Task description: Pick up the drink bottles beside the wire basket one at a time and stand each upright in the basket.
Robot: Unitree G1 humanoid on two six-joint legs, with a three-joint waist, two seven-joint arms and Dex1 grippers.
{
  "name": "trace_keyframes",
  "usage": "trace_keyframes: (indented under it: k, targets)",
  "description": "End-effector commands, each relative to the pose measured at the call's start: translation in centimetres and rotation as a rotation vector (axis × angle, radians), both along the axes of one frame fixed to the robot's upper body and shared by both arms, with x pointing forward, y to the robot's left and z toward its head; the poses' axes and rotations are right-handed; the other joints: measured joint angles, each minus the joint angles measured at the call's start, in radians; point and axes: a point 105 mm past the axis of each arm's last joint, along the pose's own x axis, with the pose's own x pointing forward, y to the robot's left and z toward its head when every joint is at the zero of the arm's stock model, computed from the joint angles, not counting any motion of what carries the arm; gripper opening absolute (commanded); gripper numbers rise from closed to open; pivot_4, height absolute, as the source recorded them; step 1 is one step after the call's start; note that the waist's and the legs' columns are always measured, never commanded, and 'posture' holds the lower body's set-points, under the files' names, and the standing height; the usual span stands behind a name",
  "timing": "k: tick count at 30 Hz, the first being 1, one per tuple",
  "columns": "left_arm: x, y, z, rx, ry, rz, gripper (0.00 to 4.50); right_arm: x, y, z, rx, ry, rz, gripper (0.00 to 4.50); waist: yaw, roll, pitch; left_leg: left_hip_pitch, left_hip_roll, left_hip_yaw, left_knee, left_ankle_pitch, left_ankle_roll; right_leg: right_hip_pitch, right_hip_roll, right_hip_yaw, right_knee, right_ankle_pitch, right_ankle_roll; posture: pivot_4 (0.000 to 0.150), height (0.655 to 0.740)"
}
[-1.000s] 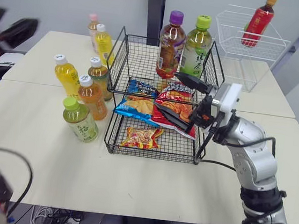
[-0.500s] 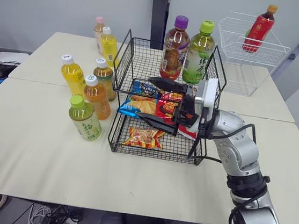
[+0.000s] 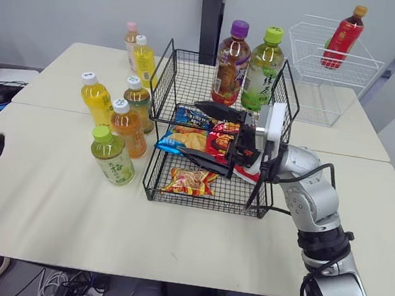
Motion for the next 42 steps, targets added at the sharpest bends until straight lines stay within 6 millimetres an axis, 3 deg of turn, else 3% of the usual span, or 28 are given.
trace_keyframes:
  k: [1,6,8,13,18,26,36,39,42]
  targets:
    - [2.5,-0.1,1.0,0.047,-0.025,-0.010,4.48,-0.4,-0.6,1.1,0.025,-0.057,-0.044,4.50,0.001,0.000,0.000,0.000,0.000,0.000,0.000,0.000,0.000,0.000,0.000,0.001,0.000,0.000,0.000,0.150,0.7400]
    - [8.4,-0.2,1.4,0.062,-0.026,-0.046,4.48,-0.3,-1.2,1.1,0.026,-0.060,-0.110,4.50,0.010,0.001,0.001,-0.002,0.000,0.001,-0.002,0.000,0.000,-0.001,0.001,0.000,-0.003,0.001,-0.001,0.150,0.7400]
    - [9.8,-0.1,1.5,0.067,-0.032,-0.053,4.48,-0.4,-1.4,1.0,0.025,-0.061,-0.124,4.50,0.012,0.001,0.001,-0.004,0.000,0.001,-0.003,0.000,0.000,-0.003,0.001,-0.001,-0.003,0.001,-0.001,0.150,0.7400]
    - [15.3,-1.5,1.5,0.067,-0.042,-0.119,4.48,-0.4,-2.0,1.1,0.020,-0.069,-0.181,4.50,0.013,0.001,0.001,-0.007,0.000,0.001,-0.002,0.000,0.000,-0.005,0.000,-0.002,-0.006,0.003,-0.002,0.150,0.7400]
    - [18.9,-2.9,0.9,0.092,-0.031,-0.164,4.48,-0.6,-2.6,1.4,0.020,-0.082,-0.237,4.50,0.011,0.001,0.001,-0.008,0.000,0.001,-0.002,0.000,0.001,-0.005,0.000,-0.002,-0.007,0.003,-0.001,0.150,0.7400]
    - [22.1,-3.9,0.6,0.109,-0.015,-0.173,4.48,-0.9,-3.2,1.4,0.020,-0.088,-0.286,4.50,0.008,0.001,0.001,-0.009,0.000,0.002,-0.002,0.000,0.000,-0.005,0.001,-0.002,-0.007,0.002,0.001,0.150,0.7400]
    - [23.7,-4.3,0.3,0.131,0.010,-0.138,4.48,-0.9,-3.5,1.6,0.017,-0.102,-0.315,4.50,0.008,0.001,0.001,-0.009,0.000,0.002,-0.001,0.000,0.000,-0.006,0.001,-0.003,-0.007,0.002,0.002,0.150,0.7400]
    - [23.8,-4.1,0.4,0.131,0.006,-0.122,3.86,-0.9,-3.6,1.5,0.017,-0.102,-0.321,4.50,0.008,0.001,0.001,-0.009,0.000,0.002,-0.001,0.000,0.000,-0.006,0.000,-0.002,-0.007,0.002,0.002,0.150,0.7400]
    - [23.8,-4.0,0.4,0.130,0.009,-0.111,2.93,-1.0,-3.5,1.5,0.019,-0.101,-0.322,4.50,0.008,0.001,0.001,-0.009,0.000,0.002,-0.001,0.000,0.000,-0.006,0.000,-0.002,-0.007,0.001,0.002,0.150,0.7400]
